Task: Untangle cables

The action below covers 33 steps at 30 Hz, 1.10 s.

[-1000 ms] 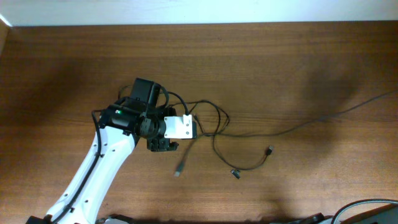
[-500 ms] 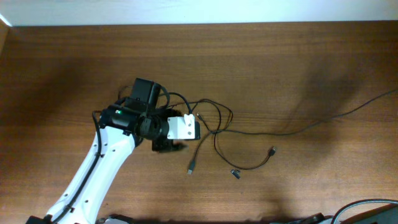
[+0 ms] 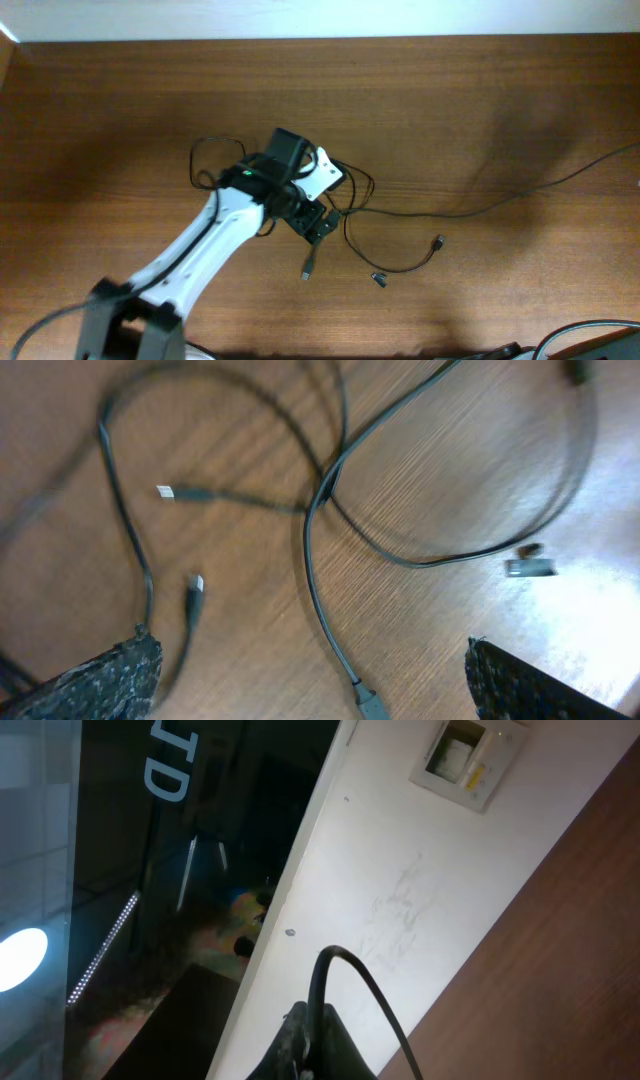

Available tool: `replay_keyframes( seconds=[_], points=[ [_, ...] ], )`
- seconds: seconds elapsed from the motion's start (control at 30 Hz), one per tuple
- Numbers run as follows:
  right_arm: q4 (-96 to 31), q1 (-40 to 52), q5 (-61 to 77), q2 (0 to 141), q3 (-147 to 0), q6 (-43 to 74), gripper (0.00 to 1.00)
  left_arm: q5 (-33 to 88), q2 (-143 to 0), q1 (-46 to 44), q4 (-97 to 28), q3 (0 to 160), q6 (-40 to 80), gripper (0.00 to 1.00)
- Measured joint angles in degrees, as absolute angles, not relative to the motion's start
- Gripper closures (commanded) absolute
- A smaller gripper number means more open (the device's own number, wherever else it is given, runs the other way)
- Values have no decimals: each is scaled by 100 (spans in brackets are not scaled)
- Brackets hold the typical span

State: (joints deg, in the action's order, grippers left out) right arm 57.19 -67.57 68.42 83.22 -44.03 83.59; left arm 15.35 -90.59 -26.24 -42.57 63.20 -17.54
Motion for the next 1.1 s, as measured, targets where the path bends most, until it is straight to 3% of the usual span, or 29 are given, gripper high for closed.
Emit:
replay_keyframes(
  seconds=[0.17,0.2,0.27,0.33,0.43,0.53,0.67,0.77,0.87,0.93,1.03,1.1],
  points=[
    [5719,-6759,6842,8322,-4403,8357,96,947,-9902,-2877,-4250,6316,-1236,1],
    [5719,-6757,6842,8322,-4403,8357,96,867,-9988,-2877,-4250,6313,-1212,5],
    [5719,-6757,6842,8322,-4403,8359,96,681,-10134,-2875,-4257,6309,-1131,34],
    [5719,-6759,6842,8322,-4403,8355,96,611,-10206,-2875,-4254,6309,-1090,27],
    [5719,-6759,6842,8322,-4403,8357,96,554,-10311,-2875,-4252,6309,-1063,25],
    [5719,-6757,6842,8322,-4403,8357,96,550,-10530,-2877,-4270,6309,-1052,13],
    [5719,-6757,6860,8322,-4403,8357,96,521,-10565,-2941,-4283,6311,-1037,15],
    [5719,-6759,6886,8322,-4403,8359,96,462,-10567,-3017,-4276,6311,-1050,38],
    [5719,-6757,6906,8322,-4403,8357,96,381,-10613,-3142,-4257,6316,-1002,68],
    [5719,-6759,6906,8322,-4403,8357,96,336,-10643,-3170,-4241,6335,-1024,76],
    [5719,-6757,6908,8322,-4403,8355,96,366,-10663,-3214,-4239,6348,-980,100],
    [5719,-6759,6908,8322,-4403,8359,96,440,-10674,-3236,-4239,6348,-978,100]
  ],
)
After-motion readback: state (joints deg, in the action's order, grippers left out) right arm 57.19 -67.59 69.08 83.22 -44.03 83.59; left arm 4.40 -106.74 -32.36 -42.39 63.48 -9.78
